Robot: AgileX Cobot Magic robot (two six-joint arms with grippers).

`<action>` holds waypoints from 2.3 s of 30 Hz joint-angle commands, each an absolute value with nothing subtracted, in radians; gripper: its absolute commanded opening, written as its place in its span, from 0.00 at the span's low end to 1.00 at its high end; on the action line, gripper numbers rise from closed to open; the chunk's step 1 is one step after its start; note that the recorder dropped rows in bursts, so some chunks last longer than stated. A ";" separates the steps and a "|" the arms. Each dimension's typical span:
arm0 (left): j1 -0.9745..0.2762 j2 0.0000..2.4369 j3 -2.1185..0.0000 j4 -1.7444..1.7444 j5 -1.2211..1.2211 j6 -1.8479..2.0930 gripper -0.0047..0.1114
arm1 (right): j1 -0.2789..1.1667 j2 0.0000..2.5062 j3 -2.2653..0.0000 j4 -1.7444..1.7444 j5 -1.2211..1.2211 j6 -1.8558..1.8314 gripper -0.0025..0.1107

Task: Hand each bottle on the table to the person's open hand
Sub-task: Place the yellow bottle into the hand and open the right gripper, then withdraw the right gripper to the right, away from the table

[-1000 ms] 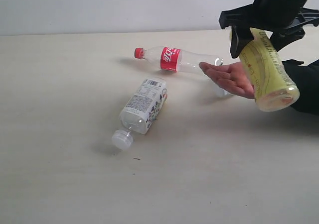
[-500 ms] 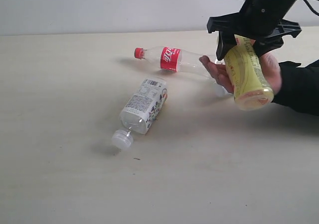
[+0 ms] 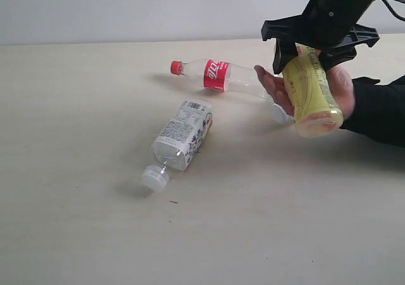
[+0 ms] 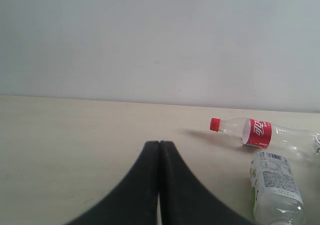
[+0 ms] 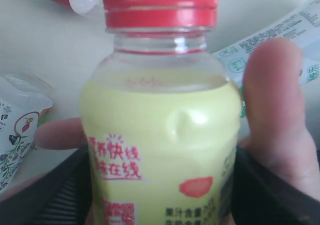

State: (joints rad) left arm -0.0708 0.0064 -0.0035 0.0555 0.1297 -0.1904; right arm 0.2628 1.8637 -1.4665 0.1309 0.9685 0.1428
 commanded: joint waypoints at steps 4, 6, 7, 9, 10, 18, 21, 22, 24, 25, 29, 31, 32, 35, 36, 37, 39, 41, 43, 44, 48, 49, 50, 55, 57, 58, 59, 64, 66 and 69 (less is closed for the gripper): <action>-0.068 0.000 0.000 0.047 0.125 -0.189 0.04 | 0.259 1.862 -1.473 0.127 0.951 0.143 0.70; -0.068 0.000 0.000 0.047 0.125 -0.189 0.04 | 0.259 1.862 -1.473 0.127 0.951 0.143 0.70; -0.068 0.000 0.000 0.047 0.125 -0.189 0.04 | 0.259 1.862 -1.473 0.127 0.951 0.143 0.70; -0.068 0.000 0.000 0.047 0.125 -0.189 0.04 | 0.259 1.862 -1.473 0.127 0.949 0.143 0.70; -0.068 0.000 0.000 0.047 0.125 -0.189 0.04 | 0.259 1.862 -1.473 0.127 0.949 0.143 0.70; -0.068 0.000 0.000 0.047 0.125 -0.189 0.04 | 0.259 1.859 -1.473 0.127 0.951 0.143 0.70; -0.068 0.000 0.000 0.047 0.125 -0.189 0.04 | 0.259 1.853 -1.473 0.127 0.949 0.143 0.70; -0.068 0.000 0.000 0.047 0.125 -0.189 0.04 | 0.259 1.848 -1.473 0.127 0.949 0.143 0.70; -0.068 0.000 0.000 0.047 0.125 -0.189 0.04 | 0.259 1.835 -1.473 0.125 0.948 0.140 0.70; -0.068 0.000 0.000 0.047 0.125 -0.189 0.04 | 0.259 1.828 -1.473 0.126 0.947 0.140 0.70; -0.068 0.000 0.000 0.047 0.125 -0.189 0.04 | 0.259 1.791 -1.473 0.126 0.947 0.140 0.70; -0.068 0.000 0.000 0.047 0.125 -0.189 0.04 | 0.259 1.772 -1.473 0.126 0.947 0.140 0.70; -0.068 0.000 0.000 0.047 0.125 -0.189 0.04 | 0.259 1.763 -1.473 0.126 0.947 0.140 0.70; -0.068 0.000 0.000 0.047 0.125 -0.189 0.04 | 0.259 1.731 -1.473 0.126 0.947 0.140 0.70; -0.068 0.000 0.000 0.047 0.125 -0.189 0.04 | 0.259 1.718 -1.473 0.126 0.947 0.135 0.70; -0.068 0.000 0.000 0.047 0.125 -0.189 0.04 | 0.261 1.707 -1.473 0.126 0.949 0.127 0.70; -0.068 0.000 0.000 0.047 0.125 -0.189 0.04 | 0.261 1.672 -1.473 0.129 0.962 0.075 0.69; -0.068 0.000 0.000 0.047 0.125 -0.189 0.04 | 0.261 1.635 -1.473 0.132 0.963 0.062 0.66; -0.068 0.000 0.000 0.047 0.125 -0.189 0.04 | 0.263 1.591 -1.472 0.132 0.974 0.051 0.54; -0.068 0.000 0.000 0.047 0.125 -0.189 0.04 | 0.265 1.567 -1.472 0.133 0.981 0.047 0.47; -0.068 0.000 0.000 0.047 0.125 -0.189 0.04 | 0.304 1.425 -1.367 0.148 0.931 -0.037 0.15; -0.068 0.000 0.000 0.047 0.125 -0.189 0.04 | 0.318 1.377 -1.320 0.156 0.896 -0.056 0.08; -0.068 0.000 0.000 0.047 0.125 -0.189 0.04 | 0.332 1.337 -1.279 0.157 0.852 -0.061 0.04; -0.068 0.000 0.000 0.047 0.125 -0.189 0.04 | 0.397 1.062 -1.014 0.168 0.600 -0.070 0.02; -0.068 0.000 0.000 0.047 0.125 -0.189 0.04 | 0.419 0.962 -0.916 0.185 0.532 -0.079 0.02; -0.068 0.000 0.000 0.047 0.125 -0.189 0.04 | 0.431 0.909 -0.869 0.192 0.500 -0.083 0.02; -0.068 0.000 0.000 0.047 0.125 -0.189 0.04 | 0.440 0.869 -0.831 0.194 0.463 -0.085 0.02; -0.068 0.000 0.000 0.047 0.125 -0.189 0.04 | 0.459 0.687 -0.627 0.208 0.333 -0.131 0.02; -0.068 0.000 0.000 0.047 0.125 -0.189 0.04 | 0.459 0.648 -0.552 0.225 0.263 -0.129 0.02; -0.068 0.000 0.000 0.047 0.125 -0.189 0.04 | 0.459 0.621 -0.451 0.290 0.166 -0.145 0.02</action>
State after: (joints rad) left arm -0.0708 0.0064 -0.0035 0.0555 0.1297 -0.1904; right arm 0.4562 0.6435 -0.5248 0.2511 0.2615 -0.1222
